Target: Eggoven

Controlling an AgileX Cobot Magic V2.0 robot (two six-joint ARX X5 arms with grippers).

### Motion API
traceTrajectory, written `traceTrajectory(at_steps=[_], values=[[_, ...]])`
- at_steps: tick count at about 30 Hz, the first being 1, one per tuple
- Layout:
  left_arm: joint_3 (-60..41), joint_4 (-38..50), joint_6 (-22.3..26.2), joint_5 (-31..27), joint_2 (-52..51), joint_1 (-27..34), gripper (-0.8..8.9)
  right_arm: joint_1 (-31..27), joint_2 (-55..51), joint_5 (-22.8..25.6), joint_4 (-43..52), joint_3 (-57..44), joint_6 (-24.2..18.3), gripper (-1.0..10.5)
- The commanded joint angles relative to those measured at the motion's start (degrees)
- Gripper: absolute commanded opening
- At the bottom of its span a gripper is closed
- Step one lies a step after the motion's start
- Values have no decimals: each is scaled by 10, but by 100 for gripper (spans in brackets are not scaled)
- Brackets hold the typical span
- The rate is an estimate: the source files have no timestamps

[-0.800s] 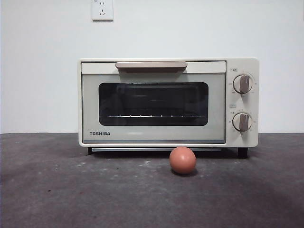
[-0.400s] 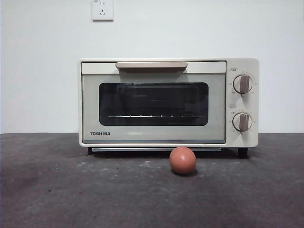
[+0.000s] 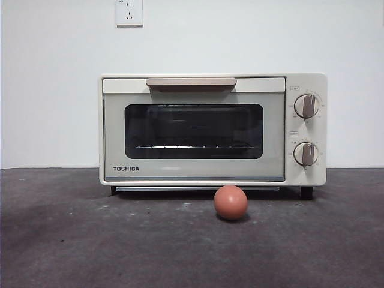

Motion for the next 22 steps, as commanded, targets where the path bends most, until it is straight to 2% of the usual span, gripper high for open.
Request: traceTrajectory(at_steps=[1,3,12,18,22], values=[[10,7,10,2,2,-2,7,2,3,0,7,10,-4,236],[10,7,10,2,2,-2,7,2,3,0,9,10,3,346],[10,7,9,2,2,-2,7,17,67,-7,54,10,59,355],[10,9,9,2,2,-2,7,79,161,11,146,10,111,355],[10,17,9,2,2,-2,7,132,233,57,211,10,142,355]])
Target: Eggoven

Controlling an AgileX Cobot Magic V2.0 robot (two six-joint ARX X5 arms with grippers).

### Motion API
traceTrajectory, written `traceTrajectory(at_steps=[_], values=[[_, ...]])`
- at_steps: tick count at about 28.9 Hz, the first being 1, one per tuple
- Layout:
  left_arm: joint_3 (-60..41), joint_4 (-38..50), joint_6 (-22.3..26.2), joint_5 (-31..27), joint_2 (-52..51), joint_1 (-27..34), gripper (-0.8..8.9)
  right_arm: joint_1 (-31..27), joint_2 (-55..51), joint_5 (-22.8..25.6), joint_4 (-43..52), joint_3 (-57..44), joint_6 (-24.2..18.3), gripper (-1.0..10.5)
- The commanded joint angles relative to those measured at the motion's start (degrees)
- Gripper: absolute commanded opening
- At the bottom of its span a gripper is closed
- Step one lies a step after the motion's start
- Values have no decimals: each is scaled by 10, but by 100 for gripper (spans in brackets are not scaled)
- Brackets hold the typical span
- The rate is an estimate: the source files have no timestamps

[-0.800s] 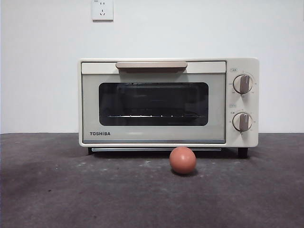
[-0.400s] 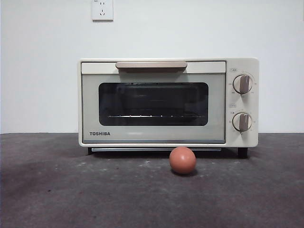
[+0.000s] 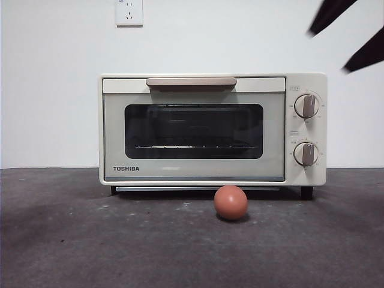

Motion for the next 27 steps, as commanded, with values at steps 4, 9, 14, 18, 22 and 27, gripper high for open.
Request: traceTrajectory(at_steps=[4,9,14,18,22,27], values=[[10,20,5,2,3,-2,7,70,105,56,96,10,62,355],[10,20,5,2,3,-2,7,114,190,111,152,20,83,355],[10,19,5,2,3,-2,7,146,286,171,157,64,82,355],[10,16,5,2,3,-2,7,158,380,191,153,118,83,355],[10,15,5,2,3,-2,7,165,445,217,153,139,86,355],[10,15,5,2,3,-2,7,165,488,235,163,140,88,355]])
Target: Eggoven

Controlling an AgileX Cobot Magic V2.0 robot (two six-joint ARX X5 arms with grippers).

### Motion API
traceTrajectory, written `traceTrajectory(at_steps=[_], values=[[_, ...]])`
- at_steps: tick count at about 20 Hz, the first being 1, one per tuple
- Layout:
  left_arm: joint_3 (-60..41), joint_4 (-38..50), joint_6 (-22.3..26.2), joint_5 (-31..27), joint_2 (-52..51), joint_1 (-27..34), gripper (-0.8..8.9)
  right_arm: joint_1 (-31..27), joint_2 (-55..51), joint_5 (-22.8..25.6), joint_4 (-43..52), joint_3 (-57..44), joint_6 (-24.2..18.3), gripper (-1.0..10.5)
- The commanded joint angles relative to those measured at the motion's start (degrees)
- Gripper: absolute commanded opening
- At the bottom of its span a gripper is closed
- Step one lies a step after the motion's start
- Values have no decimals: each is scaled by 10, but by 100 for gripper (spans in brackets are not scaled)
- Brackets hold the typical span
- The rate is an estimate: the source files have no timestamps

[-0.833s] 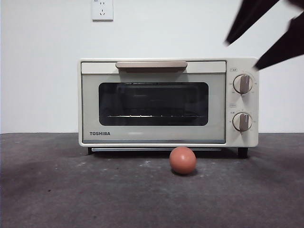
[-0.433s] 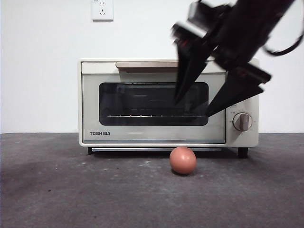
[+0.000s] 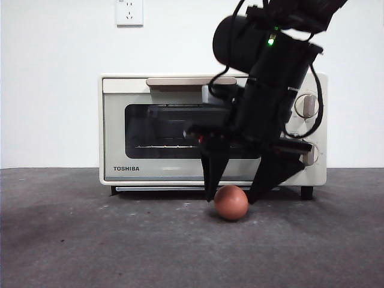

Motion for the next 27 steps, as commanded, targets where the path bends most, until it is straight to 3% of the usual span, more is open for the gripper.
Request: traceTrajectory(at_steps=[1,5,13,17,23,27], values=[[10,4,5,2,3,-2,7,6,24,4,12,13,7,355],[10,4,5,2,3,-2,7,6,37,4,20,13,9,334],[10,11,5,2,7,-2,7,6,38,-2,-11,13,9,12],[11,66,-6,1,36,-9,7,7,23,-1,-32,13,-7,3],[49,177,-18,-58,152,-79,7,37,-124,11,-97,13,-47,3],[93,261,-19,-104,253,-125,7,56,-253,49,-130,13,-54,3]])
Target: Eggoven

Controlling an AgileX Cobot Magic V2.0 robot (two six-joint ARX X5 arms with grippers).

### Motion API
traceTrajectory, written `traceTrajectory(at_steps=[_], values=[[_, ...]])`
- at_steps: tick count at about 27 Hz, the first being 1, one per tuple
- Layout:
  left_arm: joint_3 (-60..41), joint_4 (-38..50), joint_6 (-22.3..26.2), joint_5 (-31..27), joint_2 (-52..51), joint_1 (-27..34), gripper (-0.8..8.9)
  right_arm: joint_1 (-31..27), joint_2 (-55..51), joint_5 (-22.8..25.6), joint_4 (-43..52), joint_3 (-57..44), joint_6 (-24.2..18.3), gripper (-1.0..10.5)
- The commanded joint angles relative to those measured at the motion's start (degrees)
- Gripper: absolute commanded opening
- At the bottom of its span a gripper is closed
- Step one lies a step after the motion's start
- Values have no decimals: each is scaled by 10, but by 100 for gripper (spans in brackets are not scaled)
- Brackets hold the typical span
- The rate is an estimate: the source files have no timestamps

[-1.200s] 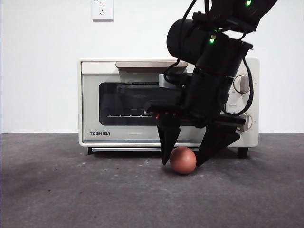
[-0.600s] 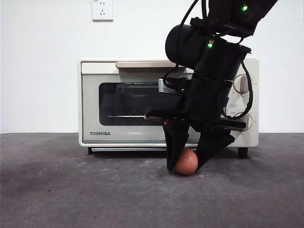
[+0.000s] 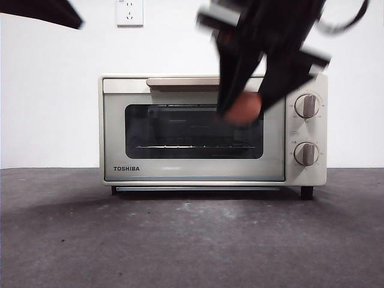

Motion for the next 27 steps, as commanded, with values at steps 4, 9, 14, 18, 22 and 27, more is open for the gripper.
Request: traceTrajectory(at_steps=[4,9,14,18,22,27], values=[[81,92,-2,-22,132,-30,7,8,-130,33,-49,6,-20,3],[143,118,5,-32,219,-41,7,8,-197,46,-81,6,-22,3],[196,117,21,-36,286,-51,7,8,-232,55,-97,6,-22,3],[220,117,25,-43,325,-63,7,8,-246,55,-101,6,-22,3],[224,118,46,-79,351,-76,7,8,-250,55,-101,6,-22,3],[224,117,50,-99,369,-80,7,8,-253,55,-101,6,-24,3]])
